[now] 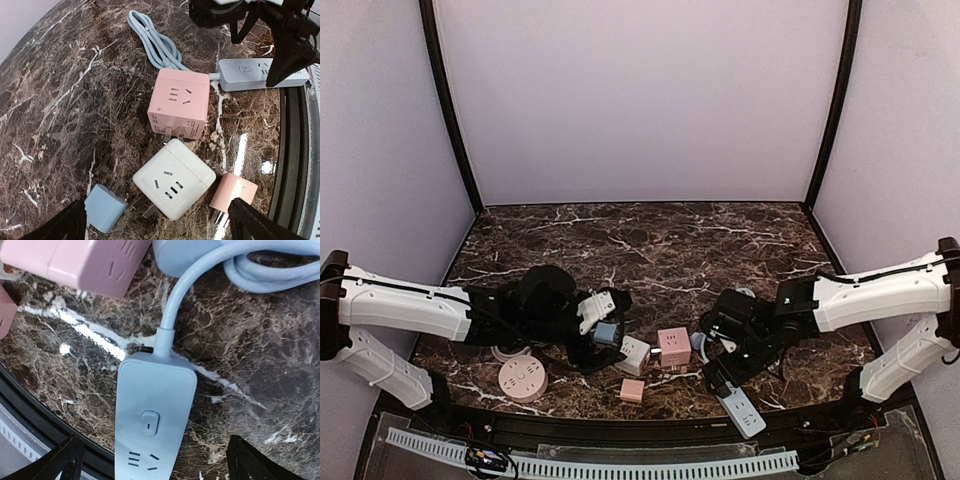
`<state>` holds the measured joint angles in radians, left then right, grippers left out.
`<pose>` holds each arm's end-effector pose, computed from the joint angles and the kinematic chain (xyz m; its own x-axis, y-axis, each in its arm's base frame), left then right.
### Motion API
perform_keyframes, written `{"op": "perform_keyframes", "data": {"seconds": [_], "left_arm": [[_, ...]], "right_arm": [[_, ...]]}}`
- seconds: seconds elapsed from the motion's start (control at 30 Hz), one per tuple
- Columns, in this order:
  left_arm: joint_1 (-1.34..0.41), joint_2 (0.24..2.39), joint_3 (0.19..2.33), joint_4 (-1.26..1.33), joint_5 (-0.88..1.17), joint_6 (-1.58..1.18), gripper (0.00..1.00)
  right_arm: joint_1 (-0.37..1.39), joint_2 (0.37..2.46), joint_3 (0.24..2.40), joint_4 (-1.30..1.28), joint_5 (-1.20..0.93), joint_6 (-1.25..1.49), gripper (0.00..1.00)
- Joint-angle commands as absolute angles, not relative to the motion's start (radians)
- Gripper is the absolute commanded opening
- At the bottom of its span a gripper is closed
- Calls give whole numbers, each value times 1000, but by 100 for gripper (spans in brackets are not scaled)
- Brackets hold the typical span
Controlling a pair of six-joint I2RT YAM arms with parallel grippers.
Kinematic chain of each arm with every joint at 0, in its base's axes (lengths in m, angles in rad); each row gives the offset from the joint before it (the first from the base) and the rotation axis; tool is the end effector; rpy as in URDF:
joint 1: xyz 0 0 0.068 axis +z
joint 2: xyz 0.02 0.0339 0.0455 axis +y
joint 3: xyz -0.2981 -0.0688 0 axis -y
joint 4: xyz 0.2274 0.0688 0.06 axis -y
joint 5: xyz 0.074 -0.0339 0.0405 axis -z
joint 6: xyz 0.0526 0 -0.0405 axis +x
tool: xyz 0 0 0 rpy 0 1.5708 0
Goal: Insert the plug
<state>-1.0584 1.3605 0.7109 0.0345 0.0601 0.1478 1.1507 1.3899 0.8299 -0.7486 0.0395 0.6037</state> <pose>0.1338 -0.2443 0.2423 -0.1482 0.5632 -0.8129 0.9260 0.3677 0.0860 0.0931 0.2034 0.2145 -0.8398 -0.4893 -0.2350 -0.5240 0.8438 0.1157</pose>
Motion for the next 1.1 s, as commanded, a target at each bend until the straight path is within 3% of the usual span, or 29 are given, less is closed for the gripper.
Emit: {"op": "perform_keyframes", "data": {"seconds": [0.0,0.33,0.5,0.6,1.07], "left_arm": [[-1060,1302,689,31,97,217,99],[-1060,1324,698,26,112,225,99],[-1060,1315,699,24,140,230,99],[-1060,1313,699,25,144,231,99],[-1060,1300,720,20,189,410,99]], "right_arm": [[1181,1441,811,-736,43,656,99],[1187,1481,785,-666,35,654,80],[1186,1487,795,-642,84,663,49],[1183,1511,806,-626,102,663,37],[934,1610,907,-505,155,576,33]]}}
